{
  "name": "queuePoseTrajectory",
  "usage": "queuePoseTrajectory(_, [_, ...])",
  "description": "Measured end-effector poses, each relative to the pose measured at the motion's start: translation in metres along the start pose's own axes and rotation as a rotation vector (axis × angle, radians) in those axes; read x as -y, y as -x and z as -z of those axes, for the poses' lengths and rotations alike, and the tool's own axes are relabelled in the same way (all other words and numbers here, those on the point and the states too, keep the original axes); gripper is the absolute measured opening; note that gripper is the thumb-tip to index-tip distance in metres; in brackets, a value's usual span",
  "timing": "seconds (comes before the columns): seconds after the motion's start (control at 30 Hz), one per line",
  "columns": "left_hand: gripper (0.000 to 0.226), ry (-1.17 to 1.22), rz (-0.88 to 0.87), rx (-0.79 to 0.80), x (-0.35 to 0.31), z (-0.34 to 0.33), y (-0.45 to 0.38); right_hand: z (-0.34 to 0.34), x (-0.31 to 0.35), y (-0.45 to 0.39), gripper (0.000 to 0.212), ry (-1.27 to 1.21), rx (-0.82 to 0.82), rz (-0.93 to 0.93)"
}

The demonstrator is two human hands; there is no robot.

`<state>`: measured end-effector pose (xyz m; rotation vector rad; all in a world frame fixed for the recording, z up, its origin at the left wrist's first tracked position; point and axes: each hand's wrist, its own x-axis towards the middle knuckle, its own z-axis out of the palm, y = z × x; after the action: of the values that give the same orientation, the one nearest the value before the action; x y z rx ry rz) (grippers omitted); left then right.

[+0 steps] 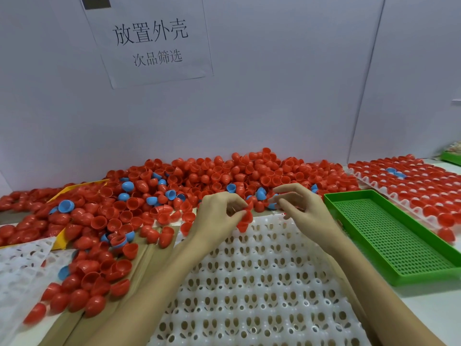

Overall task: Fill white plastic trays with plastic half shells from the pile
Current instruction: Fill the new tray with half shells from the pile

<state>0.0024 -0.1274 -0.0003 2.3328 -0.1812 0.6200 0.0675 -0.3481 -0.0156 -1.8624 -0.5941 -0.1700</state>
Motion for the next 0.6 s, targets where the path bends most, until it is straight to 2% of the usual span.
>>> queuePoseTrajectory(0.07, [0.014, -0.105, -0.042, 0.020, 0.001, -0.004, -0.003, 0.000, -0.005, -0.001, 0.027, 0.076, -0.116, -0.036])
queuePoseTrajectory(0.17, [0.015, -0.186, -0.089, 0.054, 0.000, -0.014, -0.006, -0.001, -0.009, -0.002, 0.029, 0.133, -0.198, -0.069])
queuePoseTrajectory(0.33, [0.022, -0.406, -0.181, 0.119, 0.002, -0.030, -0.009, -0.001, -0.008, -0.002, 0.029, 0.120, -0.282, -0.111])
queuePoseTrajectory(0.43, [0.023, -0.514, -0.216, 0.212, 0.000, -0.032, -0.017, -0.001, -0.007, -0.003, 0.029, 0.113, -0.296, -0.140])
queuePoseTrajectory(0.53, [0.022, -0.542, -0.199, 0.313, -0.007, -0.027, -0.033, 0.000, -0.005, -0.002, 0.029, 0.103, -0.313, -0.149])
queuePoseTrajectory(0.6, [0.025, -0.475, -0.125, 0.328, -0.009, -0.022, -0.050, 0.000, -0.005, -0.002, 0.028, 0.092, -0.323, -0.151])
